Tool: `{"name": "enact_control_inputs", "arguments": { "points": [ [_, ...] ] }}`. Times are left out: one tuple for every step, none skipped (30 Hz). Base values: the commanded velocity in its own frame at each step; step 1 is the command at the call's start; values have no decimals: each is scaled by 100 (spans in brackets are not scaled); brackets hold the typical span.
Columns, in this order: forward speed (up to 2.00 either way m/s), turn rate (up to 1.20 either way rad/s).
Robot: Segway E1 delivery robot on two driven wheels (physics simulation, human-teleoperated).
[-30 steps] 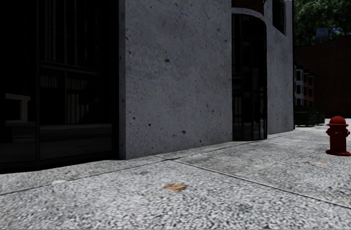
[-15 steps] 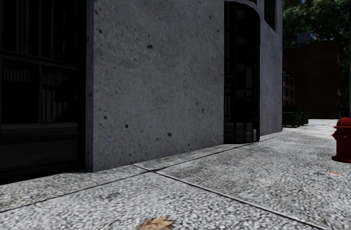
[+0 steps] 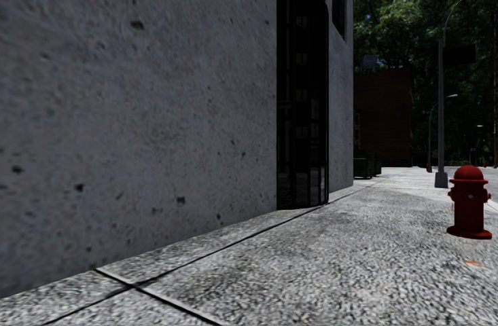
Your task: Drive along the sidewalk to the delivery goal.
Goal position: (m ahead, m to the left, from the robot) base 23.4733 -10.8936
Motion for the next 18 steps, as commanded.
{"name": "enact_control_inputs", "arguments": {
  "points": [
    [200, -52],
    [200, -52],
    [200, -52],
    [200, -52],
    [200, -52],
    [200, -52],
    [200, -52],
    [200, -52],
    [200, -52],
    [200, -52],
    [200, -52],
    [200, -52],
    [200, -52],
    [200, -52],
    [200, -52],
    [200, -52],
    [200, -52],
    [200, -52]
  ]
}}
